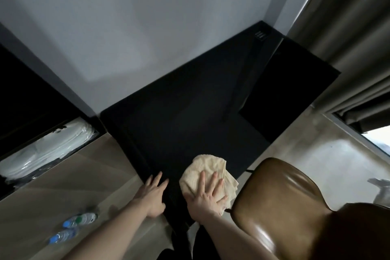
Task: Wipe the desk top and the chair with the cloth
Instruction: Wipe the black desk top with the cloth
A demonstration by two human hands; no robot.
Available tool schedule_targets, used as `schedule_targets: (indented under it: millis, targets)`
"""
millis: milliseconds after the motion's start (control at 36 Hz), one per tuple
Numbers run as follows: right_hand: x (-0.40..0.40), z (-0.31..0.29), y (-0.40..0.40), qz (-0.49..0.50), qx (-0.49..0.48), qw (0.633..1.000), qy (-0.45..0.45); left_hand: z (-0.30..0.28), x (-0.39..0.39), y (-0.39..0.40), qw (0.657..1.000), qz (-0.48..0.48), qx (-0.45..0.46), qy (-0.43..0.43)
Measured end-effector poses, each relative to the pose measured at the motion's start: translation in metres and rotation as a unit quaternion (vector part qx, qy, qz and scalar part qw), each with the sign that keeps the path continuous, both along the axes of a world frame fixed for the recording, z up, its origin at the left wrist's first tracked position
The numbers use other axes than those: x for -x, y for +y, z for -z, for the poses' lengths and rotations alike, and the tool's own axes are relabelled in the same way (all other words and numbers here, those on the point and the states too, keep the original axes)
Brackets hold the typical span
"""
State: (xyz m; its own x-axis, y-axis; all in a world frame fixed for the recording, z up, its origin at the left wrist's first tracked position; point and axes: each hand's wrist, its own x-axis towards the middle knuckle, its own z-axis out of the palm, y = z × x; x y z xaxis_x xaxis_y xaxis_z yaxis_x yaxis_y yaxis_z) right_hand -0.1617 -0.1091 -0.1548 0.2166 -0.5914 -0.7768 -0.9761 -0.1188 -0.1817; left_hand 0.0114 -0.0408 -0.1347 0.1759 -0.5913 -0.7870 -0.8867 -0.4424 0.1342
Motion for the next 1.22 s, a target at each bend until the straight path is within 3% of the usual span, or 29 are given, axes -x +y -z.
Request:
schedule_targets:
  millis: [306,806,1222]
  targets:
    - [0.017,-0.003,-0.078,0.062,-0.014,0.998,-0.007,0.004,0.011,-0.072,1.0,0.019,0.005,0.014]
    - [0.047,0.011,-0.242,0.158,0.021,0.987,-0.011,0.029,0.017,-0.199,0.999,-0.034,-0.023,0.024]
    - [0.069,0.002,-0.245,0.117,0.055,0.991,-0.023,0.0,0.047,-0.202,0.999,-0.021,0.05,0.008]
